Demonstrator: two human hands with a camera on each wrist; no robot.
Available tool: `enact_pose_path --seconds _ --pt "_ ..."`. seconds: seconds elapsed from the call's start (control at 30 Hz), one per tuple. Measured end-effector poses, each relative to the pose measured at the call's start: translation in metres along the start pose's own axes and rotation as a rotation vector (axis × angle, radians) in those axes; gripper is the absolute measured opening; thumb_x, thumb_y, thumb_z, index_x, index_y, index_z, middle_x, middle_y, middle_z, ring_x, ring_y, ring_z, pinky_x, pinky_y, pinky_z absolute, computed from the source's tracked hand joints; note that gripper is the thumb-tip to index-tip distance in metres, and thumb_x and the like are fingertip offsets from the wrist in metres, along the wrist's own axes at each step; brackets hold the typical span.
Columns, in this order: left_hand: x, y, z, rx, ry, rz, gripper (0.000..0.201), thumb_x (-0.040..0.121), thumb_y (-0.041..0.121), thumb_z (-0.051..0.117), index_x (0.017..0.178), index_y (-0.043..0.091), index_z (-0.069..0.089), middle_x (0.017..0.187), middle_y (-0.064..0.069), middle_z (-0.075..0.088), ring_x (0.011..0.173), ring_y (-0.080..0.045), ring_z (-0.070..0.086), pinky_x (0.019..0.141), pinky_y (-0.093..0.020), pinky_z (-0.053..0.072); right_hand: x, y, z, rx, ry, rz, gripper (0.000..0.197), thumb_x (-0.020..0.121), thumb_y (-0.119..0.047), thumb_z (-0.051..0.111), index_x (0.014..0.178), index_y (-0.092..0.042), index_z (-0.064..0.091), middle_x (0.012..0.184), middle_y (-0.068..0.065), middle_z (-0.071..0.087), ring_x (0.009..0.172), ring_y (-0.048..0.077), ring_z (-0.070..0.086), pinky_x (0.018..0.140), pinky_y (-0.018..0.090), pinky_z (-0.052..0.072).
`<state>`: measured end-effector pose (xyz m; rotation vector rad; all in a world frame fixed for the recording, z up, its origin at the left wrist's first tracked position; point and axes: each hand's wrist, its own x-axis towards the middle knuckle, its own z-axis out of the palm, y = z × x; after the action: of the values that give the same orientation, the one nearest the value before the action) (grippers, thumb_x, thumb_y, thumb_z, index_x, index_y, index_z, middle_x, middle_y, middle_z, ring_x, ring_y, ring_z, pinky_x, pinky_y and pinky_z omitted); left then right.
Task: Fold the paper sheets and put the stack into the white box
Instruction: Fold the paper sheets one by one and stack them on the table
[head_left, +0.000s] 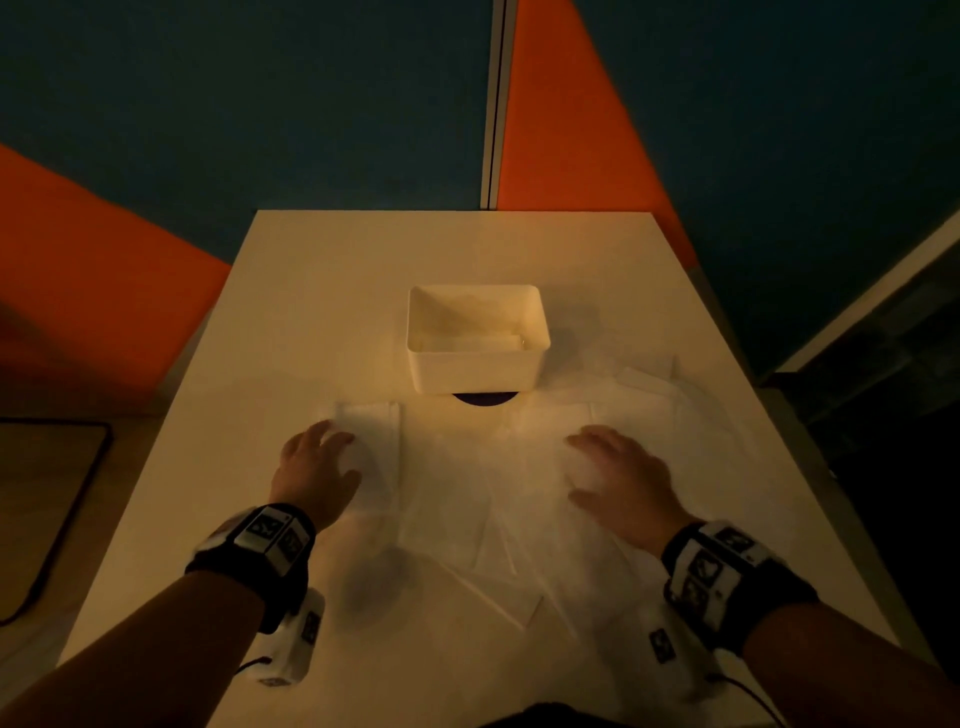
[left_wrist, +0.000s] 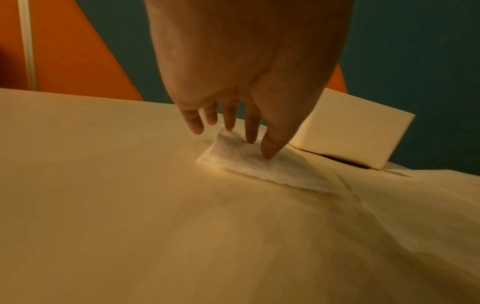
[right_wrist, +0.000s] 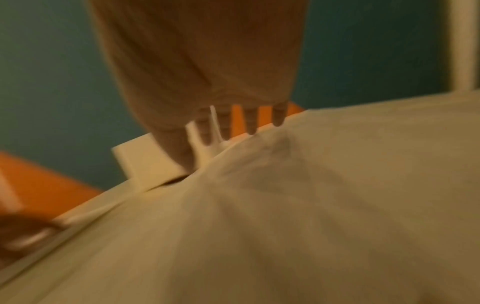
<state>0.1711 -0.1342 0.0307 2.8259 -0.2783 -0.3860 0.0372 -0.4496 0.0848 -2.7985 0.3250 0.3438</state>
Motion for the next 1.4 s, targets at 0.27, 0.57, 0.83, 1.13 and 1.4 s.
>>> enact_pose_path --seconds 0.27,0.57,0.83,1.13,1.4 --pt "0.006 -0.002 0.006 -0.017 -0.041 0.048 0.057 0.088 0.023 0.059 0.14 0.012 0.04 0.151 -0.01 0.03 0.136 -0.03 0.032 0.112 -0.037 0.028 0.015 0.031 -0.023 -0.185 -0.151 0.049 0.074 0.07 -0.037 0.075 0.133 -0.042 0.037 0.138 -0.01 0.03 0.125 0.022 0.034 0.099 0.039 0.037" --pt "0.006 -0.002 0.006 -0.009 -0.028 0.062 0.056 0.086 0.021 0.06 0.138 0.012 0.042 0.15 -0.009 0.032 0.132 -0.032 0.036 0.109 -0.038 0.032 0.02 -0.006 -0.014 -0.348 -0.238 -0.106 0.048 0.07 -0.045 0.07 0.112 -0.035 0.051 0.119 -0.009 0.041 0.117 0.02 0.033 0.096 0.042 0.023" --pt "-0.011 0.027 -0.013 -0.111 0.135 0.1 0.054 0.089 0.04 0.056 0.137 0.02 0.042 0.148 -0.009 0.033 0.133 -0.029 0.034 0.106 -0.044 0.036 0.017 -0.024 -0.04 0.091 -0.063 -0.085 0.015 0.086 -0.036 0.058 0.073 -0.031 0.054 0.075 -0.011 0.06 0.086 0.015 0.054 0.093 0.036 0.031" --pt "-0.036 0.112 -0.051 -1.213 -0.552 0.124 0.055 0.075 0.063 0.046 0.113 0.025 0.061 0.112 -0.003 0.069 0.105 -0.023 0.063 0.091 -0.037 0.049 0.008 -0.043 -0.059 1.3 0.223 0.14 0.012 0.089 -0.007 0.058 0.094 -0.006 0.07 0.095 0.015 0.069 0.085 0.025 0.066 0.077 0.039 0.053" --pt "-0.045 0.144 -0.052 -1.508 -0.349 0.029 0.029 0.088 0.012 0.058 0.116 0.006 0.06 0.105 -0.013 0.067 0.091 -0.026 0.064 0.073 -0.034 0.058 -0.003 -0.041 -0.047 1.505 0.094 0.164 0.021 0.089 -0.002 0.056 0.103 -0.012 0.069 0.102 0.011 0.071 0.091 0.024 0.066 0.076 0.035 0.054"
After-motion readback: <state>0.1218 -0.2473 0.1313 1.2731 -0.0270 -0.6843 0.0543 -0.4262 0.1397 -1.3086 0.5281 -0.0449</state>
